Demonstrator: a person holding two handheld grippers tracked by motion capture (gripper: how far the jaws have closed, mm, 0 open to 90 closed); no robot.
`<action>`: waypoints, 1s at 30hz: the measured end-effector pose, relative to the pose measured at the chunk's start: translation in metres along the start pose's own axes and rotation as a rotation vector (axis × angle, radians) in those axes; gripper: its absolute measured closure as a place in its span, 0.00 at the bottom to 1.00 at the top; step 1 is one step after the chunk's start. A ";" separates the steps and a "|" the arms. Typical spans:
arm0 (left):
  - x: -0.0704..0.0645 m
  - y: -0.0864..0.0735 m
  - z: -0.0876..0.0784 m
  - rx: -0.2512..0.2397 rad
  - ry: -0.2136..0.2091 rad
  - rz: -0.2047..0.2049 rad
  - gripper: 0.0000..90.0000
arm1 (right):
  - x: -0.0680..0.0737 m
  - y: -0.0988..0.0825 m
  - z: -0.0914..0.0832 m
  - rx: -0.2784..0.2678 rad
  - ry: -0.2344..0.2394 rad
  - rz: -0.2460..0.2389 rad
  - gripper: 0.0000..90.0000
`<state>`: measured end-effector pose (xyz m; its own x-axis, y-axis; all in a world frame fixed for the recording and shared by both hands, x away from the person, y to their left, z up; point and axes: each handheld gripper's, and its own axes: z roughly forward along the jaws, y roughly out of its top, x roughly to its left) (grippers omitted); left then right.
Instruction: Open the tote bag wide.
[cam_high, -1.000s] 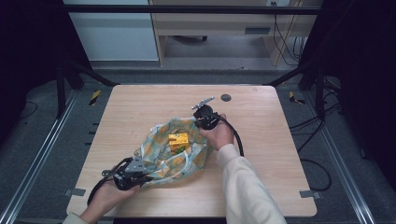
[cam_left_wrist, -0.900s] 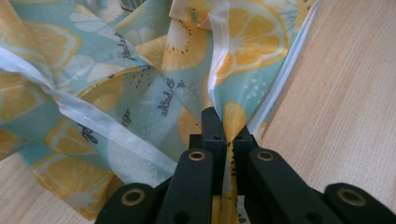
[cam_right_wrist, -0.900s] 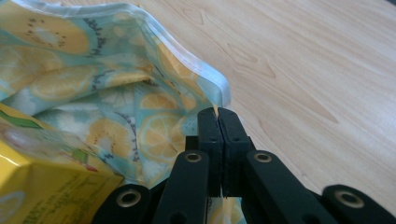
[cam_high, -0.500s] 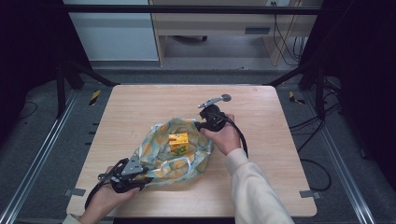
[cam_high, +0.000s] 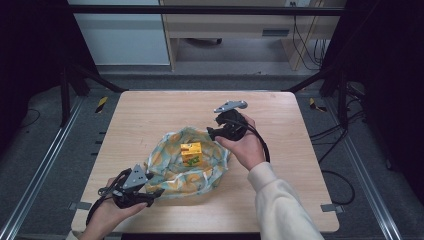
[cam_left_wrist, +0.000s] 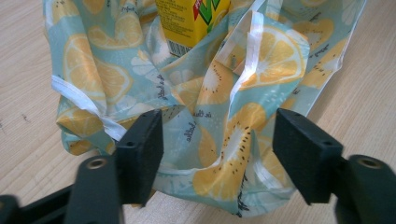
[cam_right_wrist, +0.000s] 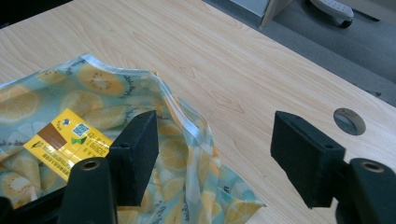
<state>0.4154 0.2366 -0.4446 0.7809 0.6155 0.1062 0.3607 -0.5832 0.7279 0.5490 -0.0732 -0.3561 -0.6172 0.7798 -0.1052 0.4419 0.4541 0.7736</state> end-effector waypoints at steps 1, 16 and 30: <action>0.000 0.001 -0.001 0.001 0.008 -0.014 0.32 | 0.001 0.000 -0.002 -0.004 -0.005 -0.008 0.35; 0.017 0.020 -0.027 -0.086 0.012 -0.057 0.21 | 0.020 -0.020 -0.054 -0.093 0.020 -0.035 0.25; 0.059 0.048 -0.010 0.003 0.032 -0.044 0.20 | 0.048 -0.085 -0.068 -0.044 0.042 -0.065 0.22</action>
<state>0.4734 0.2503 -0.3963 0.7478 0.6570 0.0960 0.3957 -0.5571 0.7301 0.4374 -0.1043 -0.3842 -0.6705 0.7303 -0.1305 0.3718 0.4830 0.7928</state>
